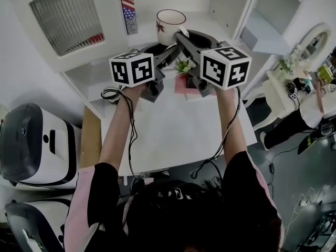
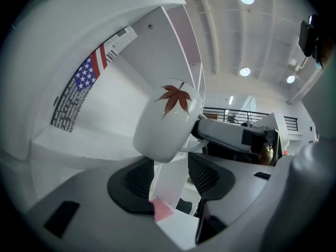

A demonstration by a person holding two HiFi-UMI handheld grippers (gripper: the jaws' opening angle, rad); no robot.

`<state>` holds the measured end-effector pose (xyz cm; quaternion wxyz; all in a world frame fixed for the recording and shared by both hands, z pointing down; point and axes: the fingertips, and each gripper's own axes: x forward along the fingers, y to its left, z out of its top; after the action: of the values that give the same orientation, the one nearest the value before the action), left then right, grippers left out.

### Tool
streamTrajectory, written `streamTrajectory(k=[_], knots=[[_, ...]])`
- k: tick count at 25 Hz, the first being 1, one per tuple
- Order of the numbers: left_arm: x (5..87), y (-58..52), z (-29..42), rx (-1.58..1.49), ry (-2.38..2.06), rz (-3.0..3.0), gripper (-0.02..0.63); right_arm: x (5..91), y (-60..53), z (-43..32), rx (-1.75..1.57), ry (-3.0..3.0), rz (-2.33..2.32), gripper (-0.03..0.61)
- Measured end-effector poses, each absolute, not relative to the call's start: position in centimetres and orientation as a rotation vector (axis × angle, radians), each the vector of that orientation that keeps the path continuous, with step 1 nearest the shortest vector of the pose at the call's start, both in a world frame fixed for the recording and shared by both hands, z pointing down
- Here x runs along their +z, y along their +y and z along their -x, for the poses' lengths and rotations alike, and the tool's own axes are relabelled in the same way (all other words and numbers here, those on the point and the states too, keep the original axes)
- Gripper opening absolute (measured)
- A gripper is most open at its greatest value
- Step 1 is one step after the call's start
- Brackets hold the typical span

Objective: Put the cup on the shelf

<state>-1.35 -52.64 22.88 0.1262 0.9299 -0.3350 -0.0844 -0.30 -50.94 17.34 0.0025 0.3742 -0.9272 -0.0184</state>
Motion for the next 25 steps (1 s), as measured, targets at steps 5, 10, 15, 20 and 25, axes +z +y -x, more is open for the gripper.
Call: streamTrajectory(k=[5, 10, 15, 20, 25], knots=[[22.8, -53.9, 2.0, -0.306, -0.963, -2.667, 0.216, 17.2, -52.8, 1.0, -0.014, -2.909, -1.155, 0.084], [23.7, -54.6, 2.0, -0.28, -0.953, -2.653, 0.216, 17.8, -54.1, 1.4, 0.027, -2.886, -1.151, 0.084], [24.7, -54.8, 1.9, -0.258, -0.947, -2.662, 0.216, 18.5, -54.9, 1.8, 0.028, -2.859, -1.145, 0.084], [25.4, -54.0, 1.6, -0.254, -0.932, -2.705, 0.215, 18.7, -56.0, 2.3, 0.001, -2.826, -1.182, 0.084], [28.7, -52.9, 1.8, -0.201, -0.95, -2.678, 0.215, 19.0, -57.5, 2.7, 0.013, -2.81, -1.193, 0.084]])
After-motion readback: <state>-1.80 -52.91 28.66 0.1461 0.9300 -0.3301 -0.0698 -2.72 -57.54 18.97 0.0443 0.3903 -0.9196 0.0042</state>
